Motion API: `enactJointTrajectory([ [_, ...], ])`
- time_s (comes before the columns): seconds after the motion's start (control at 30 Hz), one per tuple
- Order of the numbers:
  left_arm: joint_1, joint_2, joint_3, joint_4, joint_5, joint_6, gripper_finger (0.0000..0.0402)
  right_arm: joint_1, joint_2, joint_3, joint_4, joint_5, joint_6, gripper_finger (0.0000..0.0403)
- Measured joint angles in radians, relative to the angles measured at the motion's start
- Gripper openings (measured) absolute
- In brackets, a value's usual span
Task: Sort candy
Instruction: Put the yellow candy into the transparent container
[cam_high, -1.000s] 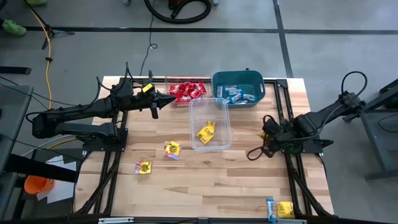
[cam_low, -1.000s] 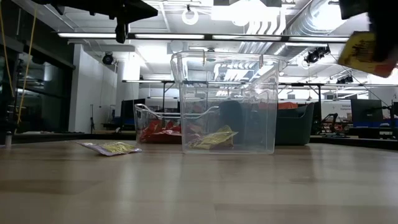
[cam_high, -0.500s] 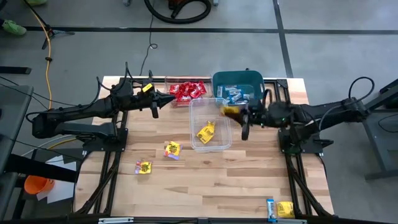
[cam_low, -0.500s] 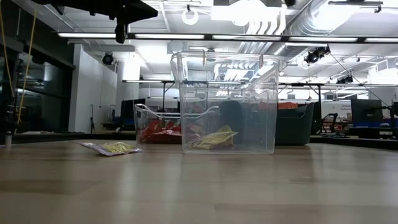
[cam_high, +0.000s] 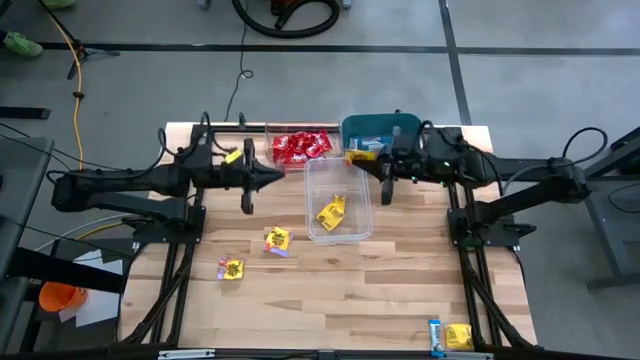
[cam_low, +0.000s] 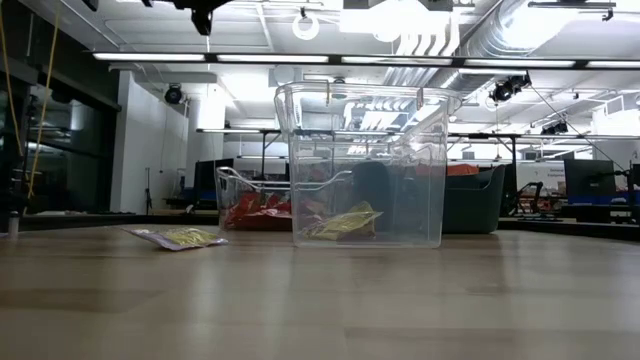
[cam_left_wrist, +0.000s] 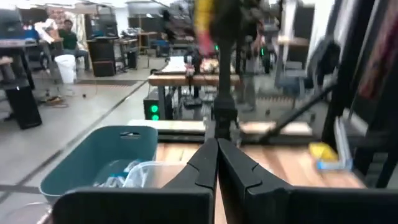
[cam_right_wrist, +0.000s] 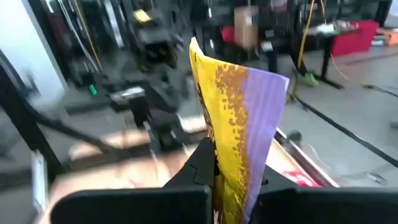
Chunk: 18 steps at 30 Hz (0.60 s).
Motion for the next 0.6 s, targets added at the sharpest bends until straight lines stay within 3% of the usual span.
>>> enactJointTrajectory([
  [0.17, -0.041, 0.0, 0.0, -0.017, -0.105, 0.032, 0.0, -0.046, 0.125, 0.23, -0.331, -0.032, -0.075, 0.0005],
  [0.37, -0.04, 0.0, 0.0, -0.018, -0.124, 0.012, 0.0, -0.1, 0.302, 0.458, -0.664, -0.083, -0.091, 0.0005],
  [0.6, -0.04, 0.0, 0.0, -0.019, -0.136, -0.033, 0.0, -0.129, 0.484, 0.463, -0.782, -0.112, -0.082, 0.0005],
])
